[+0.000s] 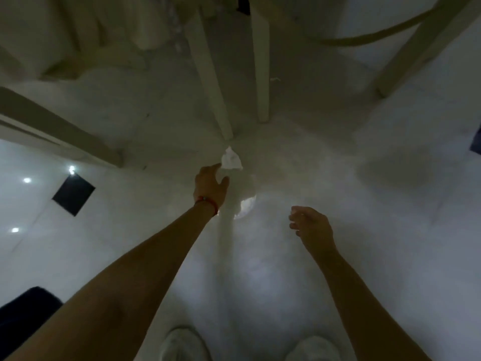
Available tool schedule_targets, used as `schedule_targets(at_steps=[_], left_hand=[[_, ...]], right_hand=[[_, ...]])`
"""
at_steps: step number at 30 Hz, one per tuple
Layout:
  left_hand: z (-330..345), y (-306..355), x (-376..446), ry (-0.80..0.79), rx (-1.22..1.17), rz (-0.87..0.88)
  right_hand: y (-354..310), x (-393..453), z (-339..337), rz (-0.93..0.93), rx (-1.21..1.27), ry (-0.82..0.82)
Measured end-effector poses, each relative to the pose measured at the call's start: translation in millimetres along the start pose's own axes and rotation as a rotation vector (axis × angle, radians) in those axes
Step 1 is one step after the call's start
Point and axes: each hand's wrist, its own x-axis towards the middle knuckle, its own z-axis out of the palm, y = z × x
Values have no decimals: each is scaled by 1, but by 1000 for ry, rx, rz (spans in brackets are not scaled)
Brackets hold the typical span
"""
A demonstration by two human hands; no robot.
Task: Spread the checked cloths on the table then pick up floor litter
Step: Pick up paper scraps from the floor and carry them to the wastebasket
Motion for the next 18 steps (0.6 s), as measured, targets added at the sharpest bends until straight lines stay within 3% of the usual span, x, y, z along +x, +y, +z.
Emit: schedule_targets(at_steps=[4,8,11,18], left_hand=[[33,-9,44,34,140,97],[50,-15,67,61,279,174],[56,-18,66,106,249,279],[30,0,-14,18,45,101]], right_hand=[[11,35,17,-85,-167,22],[20,55,23,-88,-184,68],[31,56,19,-88,-220,85],[23,-3,-19,-37,-291,89]])
